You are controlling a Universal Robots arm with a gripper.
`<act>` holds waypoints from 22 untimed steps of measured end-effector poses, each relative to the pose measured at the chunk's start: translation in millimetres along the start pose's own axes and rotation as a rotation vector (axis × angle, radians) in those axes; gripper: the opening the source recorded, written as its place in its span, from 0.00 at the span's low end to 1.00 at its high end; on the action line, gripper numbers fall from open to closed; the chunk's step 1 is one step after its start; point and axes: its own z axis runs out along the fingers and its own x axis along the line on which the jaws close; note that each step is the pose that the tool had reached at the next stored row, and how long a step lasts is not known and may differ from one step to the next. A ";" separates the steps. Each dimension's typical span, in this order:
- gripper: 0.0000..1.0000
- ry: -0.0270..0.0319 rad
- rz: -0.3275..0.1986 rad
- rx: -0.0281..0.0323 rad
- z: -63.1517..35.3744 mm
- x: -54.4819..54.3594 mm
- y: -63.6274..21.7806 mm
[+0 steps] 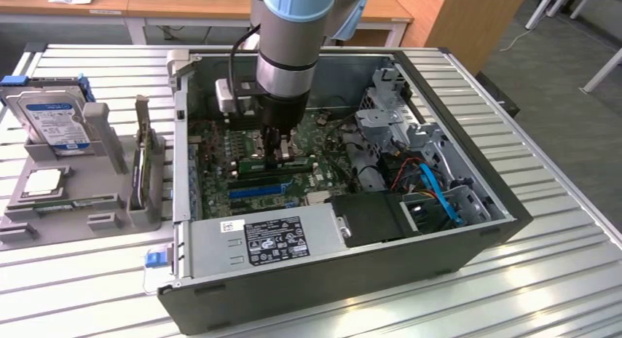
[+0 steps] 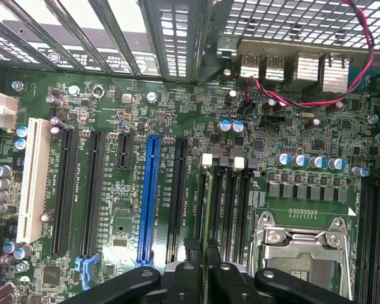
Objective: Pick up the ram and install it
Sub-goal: 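Insert the ram into the slot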
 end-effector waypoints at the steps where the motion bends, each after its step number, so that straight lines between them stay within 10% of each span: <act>1: 0.14 0.0000 0.000 0.0000 0.0 0.0 0.0; 22: 0.14 0.0006 -0.013 -0.0003 1.0 0.2 0.0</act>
